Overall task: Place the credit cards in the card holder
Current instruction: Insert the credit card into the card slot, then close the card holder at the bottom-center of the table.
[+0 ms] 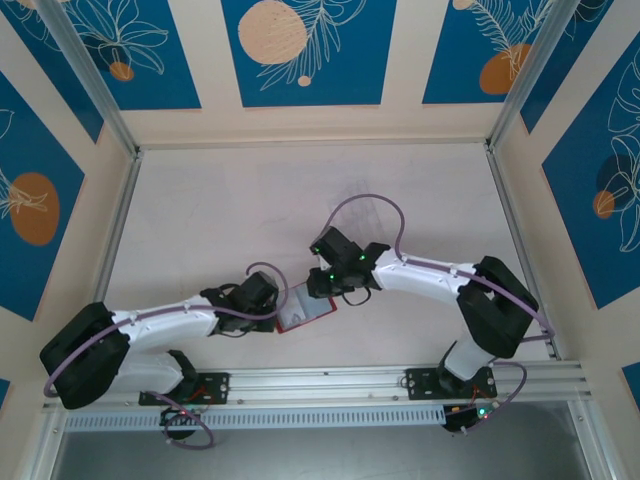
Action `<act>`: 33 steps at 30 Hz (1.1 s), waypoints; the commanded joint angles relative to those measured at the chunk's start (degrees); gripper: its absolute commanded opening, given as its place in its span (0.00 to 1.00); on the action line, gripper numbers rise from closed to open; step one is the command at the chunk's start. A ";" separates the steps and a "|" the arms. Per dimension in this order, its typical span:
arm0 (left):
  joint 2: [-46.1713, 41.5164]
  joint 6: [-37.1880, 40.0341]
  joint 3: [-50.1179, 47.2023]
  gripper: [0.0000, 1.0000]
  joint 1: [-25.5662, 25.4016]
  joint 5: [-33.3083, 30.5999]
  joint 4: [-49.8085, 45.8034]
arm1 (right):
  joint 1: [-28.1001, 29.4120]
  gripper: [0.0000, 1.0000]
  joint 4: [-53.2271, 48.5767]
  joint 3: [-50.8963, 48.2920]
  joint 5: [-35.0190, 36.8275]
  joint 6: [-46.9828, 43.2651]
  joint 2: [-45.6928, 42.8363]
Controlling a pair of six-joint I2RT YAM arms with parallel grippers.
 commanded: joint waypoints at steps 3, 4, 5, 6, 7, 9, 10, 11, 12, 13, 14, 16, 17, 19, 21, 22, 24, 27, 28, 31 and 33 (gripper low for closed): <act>4.88 -0.34 -1.47 0.13 -0.12 2.15 6.07 | 1.00 0.30 -8.72 4.24 10.54 -3.82 2.72; 4.77 -0.34 -1.38 0.13 -0.12 2.10 5.93 | 1.36 0.31 -9.53 4.89 11.96 -3.95 3.70; 4.64 -0.34 -1.36 0.13 -0.12 2.02 5.64 | 1.75 0.32 -10.42 5.68 13.40 -4.04 4.75; 4.51 -0.34 -1.38 0.13 -0.12 1.93 5.50 | 2.19 0.33 -11.22 6.36 14.80 -4.05 5.81; 4.39 -0.34 -1.44 0.13 -0.12 1.85 5.42 | 2.48 0.33 -11.81 6.86 15.96 -3.97 6.75; 4.24 -0.43 -1.54 0.13 -0.14 1.75 5.32 | 3.18 0.34 -12.90 7.98 18.00 -3.71 8.85; 4.21 -0.50 -1.53 0.13 -0.12 1.75 5.32 | 3.49 0.34 -13.13 8.35 18.67 -3.70 9.73; 4.20 -0.52 -1.53 0.13 -0.14 1.81 5.25 | 3.75 0.35 -13.40 8.76 19.23 -3.61 10.62; 4.27 -0.52 -1.46 0.13 -0.12 1.84 5.15 | 3.95 0.35 -13.87 9.30 19.79 -3.48 11.55; 4.23 -0.50 -1.49 0.13 -0.12 1.79 5.08 | 4.14 0.35 -14.32 9.74 20.27 -3.36 12.28; 4.16 -0.43 -1.36 0.13 -0.12 1.75 4.98 | 4.33 0.35 -15.07 10.20 21.18 -2.95 12.93; 3.96 -0.34 -1.36 0.13 -0.12 1.59 4.80 | 4.65 0.34 -16.30 10.70 22.85 -2.19 13.62; 4.00 -0.34 -1.42 0.13 -0.12 1.52 4.71 | 4.90 0.34 -16.81 10.79 23.90 -1.87 13.57; 3.95 -0.41 -1.47 0.13 -0.12 1.55 4.71 | 5.46 0.35 -17.35 10.79 25.80 -1.68 12.83; 4.02 -0.51 -1.62 0.13 -0.12 1.66 5.05 | 6.01 0.35 -18.00 11.09 27.38 -1.75 12.49; 4.13 -0.52 -1.62 0.13 -0.13 1.66 5.10 | 6.26 0.36 -18.37 11.35 27.83 -1.76 12.61; 4.24 -0.60 -1.62 0.13 -0.13 1.67 5.23 | 6.99 0.38 -18.99 11.79 28.19 -1.84 12.75; 4.07 -0.60 -1.70 0.13 -0.15 1.68 5.23 | 7.94 0.41 -18.92 11.80 28.42 -1.94 12.75; 4.09 -0.60 -1.71 0.13 -0.12 1.66 5.19 | 8.03 0.41 -19.04 11.91 28.52 -1.86 13.04; 4.05 -0.52 -1.62 0.13 -0.17 1.66 5.15 | 8.12 0.40 -19.88 12.45 29.56 -1.50 14.13; 3.92 -0.52 -1.62 0.13 -0.17 1.66 4.97 | 8.06 0.38 -19.83 12.46 30.06 -1.64 14.24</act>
